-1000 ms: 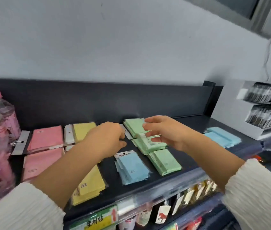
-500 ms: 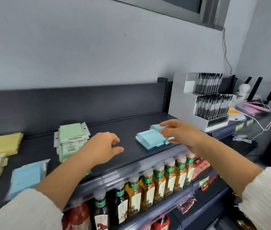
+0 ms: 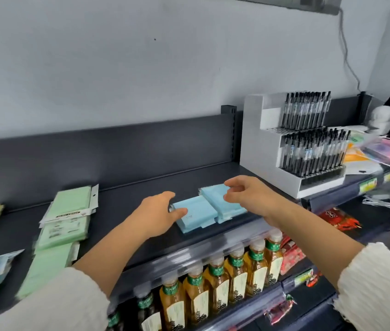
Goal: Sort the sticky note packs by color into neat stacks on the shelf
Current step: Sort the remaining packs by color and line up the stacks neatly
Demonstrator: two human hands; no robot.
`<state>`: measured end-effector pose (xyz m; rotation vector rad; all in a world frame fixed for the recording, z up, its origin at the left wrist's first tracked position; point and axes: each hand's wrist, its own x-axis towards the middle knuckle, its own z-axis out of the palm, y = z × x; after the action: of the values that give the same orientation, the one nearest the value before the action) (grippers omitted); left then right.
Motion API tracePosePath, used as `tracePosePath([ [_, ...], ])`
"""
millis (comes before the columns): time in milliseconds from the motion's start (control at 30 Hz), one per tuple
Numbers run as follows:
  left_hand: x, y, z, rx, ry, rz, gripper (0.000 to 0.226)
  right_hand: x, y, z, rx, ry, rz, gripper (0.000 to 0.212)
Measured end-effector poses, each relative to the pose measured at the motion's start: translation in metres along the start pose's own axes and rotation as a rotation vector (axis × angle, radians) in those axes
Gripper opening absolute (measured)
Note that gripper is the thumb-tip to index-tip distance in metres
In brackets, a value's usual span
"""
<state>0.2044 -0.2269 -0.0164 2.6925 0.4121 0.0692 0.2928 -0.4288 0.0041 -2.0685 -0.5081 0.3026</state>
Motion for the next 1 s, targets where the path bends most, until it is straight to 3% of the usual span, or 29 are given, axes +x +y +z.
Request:
tracePosePath([
  [167, 0.040, 0.011, -0.007, 0.062, -0.183, 0.041, 0.084, 0.049, 0.004, -0.006, -0.104, 0.001, 0.013, 0.046],
  [333, 0.077, 0.025, -0.011, 0.072, -0.271, 0.059, 0.082, 0.088, 0.013, -0.017, -0.177, -0.082, 0.251, 0.065],
  [433, 0.098, 0.031, -0.003, 0.070, -0.295, 0.025, 0.066, 0.103, 0.021, -0.017, -0.094, -0.143, 0.357, 0.050],
  [633, 0.117, 0.039, 0.014, 0.035, -0.251, -0.014, 0.064, 0.122, 0.026, -0.012, 0.067, -0.262, 0.390, 0.034],
  [867, 0.120, 0.039, 0.020, -0.284, -0.252, -0.050, 0.033, 0.140, 0.028, -0.017, 0.384, -0.351, 0.425, 0.016],
  [1000, 0.117, 0.050, 0.021, -0.463, -0.128, -0.079, 0.028, 0.151, 0.026, -0.018, 0.450, -0.303, 0.360, 0.016],
])
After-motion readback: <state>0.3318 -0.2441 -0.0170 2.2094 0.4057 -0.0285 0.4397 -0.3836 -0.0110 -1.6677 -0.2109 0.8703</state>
